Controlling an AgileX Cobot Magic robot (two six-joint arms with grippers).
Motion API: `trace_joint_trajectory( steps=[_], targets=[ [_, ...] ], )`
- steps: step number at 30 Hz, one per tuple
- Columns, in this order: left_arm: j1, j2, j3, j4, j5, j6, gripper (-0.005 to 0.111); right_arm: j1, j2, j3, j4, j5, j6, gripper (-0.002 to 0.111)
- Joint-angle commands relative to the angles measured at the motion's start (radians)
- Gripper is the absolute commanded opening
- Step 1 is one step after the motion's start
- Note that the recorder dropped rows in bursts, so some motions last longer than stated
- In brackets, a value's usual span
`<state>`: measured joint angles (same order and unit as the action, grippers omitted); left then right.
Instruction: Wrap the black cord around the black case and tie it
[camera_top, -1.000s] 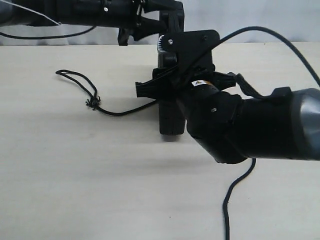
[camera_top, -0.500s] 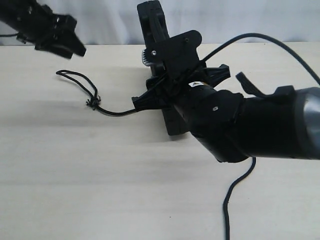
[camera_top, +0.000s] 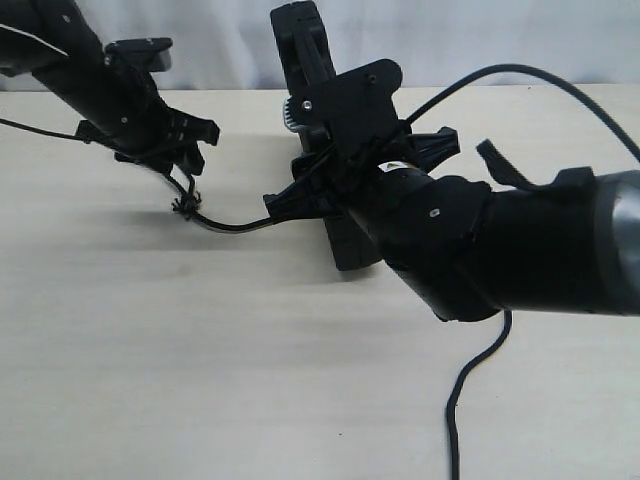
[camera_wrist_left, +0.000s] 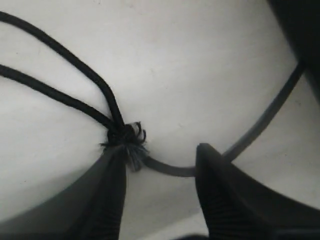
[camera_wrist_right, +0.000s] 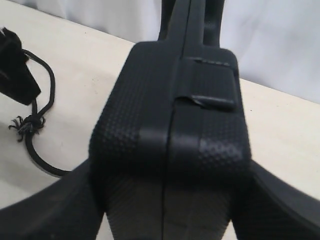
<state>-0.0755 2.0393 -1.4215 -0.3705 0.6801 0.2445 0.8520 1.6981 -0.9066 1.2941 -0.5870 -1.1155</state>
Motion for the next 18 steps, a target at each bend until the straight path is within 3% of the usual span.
trace_joint_trajectory(
  steps=[1,8,18],
  targets=[
    [-0.03,0.037,0.013,0.087,-0.058,-0.07,0.042,0.0,-0.003,0.0,-0.001,0.058,0.001,0.004],
    [-0.027,0.104,0.013,0.203,-0.086,-0.388,0.042,0.0,-0.003,0.0,-0.001,0.073,0.001,0.004],
    [-0.029,0.171,0.013,0.118,-0.218,-0.418,0.042,0.0,-0.003,0.0,-0.001,0.108,0.001,0.004]
  ],
)
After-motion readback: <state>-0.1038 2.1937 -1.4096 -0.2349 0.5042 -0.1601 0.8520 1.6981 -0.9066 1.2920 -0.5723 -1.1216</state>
